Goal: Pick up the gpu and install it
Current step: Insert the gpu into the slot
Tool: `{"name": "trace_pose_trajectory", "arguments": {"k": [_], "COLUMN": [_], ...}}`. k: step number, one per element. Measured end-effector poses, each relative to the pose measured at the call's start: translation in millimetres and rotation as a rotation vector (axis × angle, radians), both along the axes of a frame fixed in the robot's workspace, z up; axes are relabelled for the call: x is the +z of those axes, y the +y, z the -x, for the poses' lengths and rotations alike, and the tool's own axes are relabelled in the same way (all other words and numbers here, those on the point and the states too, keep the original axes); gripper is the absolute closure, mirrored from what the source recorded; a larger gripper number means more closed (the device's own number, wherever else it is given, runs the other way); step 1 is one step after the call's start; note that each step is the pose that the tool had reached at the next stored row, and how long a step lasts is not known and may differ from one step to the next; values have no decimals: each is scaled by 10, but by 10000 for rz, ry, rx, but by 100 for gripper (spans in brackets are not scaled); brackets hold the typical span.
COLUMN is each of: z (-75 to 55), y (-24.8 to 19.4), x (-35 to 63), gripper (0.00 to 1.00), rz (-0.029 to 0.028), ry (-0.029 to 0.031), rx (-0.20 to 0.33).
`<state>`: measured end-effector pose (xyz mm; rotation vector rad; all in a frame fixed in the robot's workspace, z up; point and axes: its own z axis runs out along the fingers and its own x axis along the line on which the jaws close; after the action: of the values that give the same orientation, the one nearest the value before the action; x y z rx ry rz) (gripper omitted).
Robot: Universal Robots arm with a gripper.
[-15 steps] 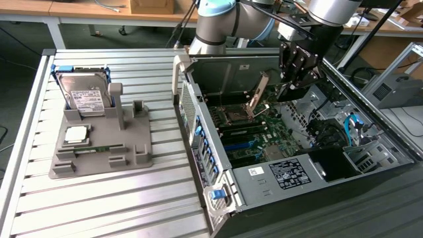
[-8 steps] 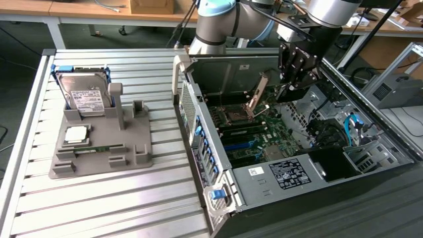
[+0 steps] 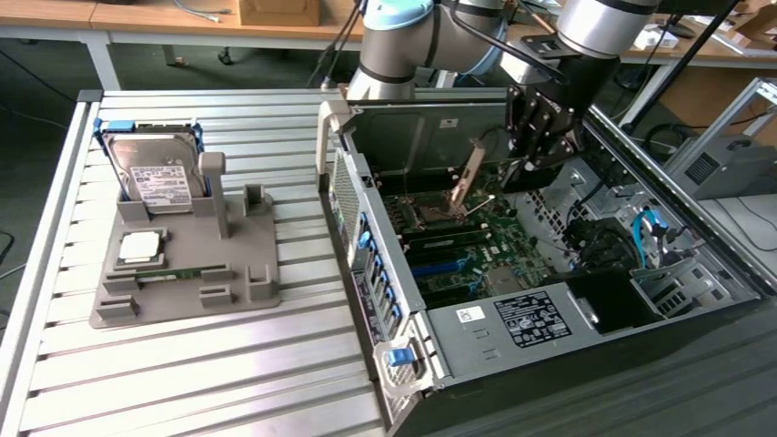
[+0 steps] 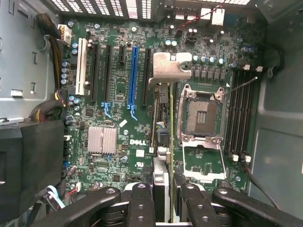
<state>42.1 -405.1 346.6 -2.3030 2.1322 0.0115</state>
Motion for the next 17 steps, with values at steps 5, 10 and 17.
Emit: {"name": "trace_pose_trajectory", "arguments": {"k": [5,10,17], "z": [10,52,85], "y": [-4,-41,-105], "x": [-51,-81,-99], "gripper": [73,73,73], "rz": [0,17,21], "ry": [0,-1,-1], "rx": [-525,-526,-527]}}
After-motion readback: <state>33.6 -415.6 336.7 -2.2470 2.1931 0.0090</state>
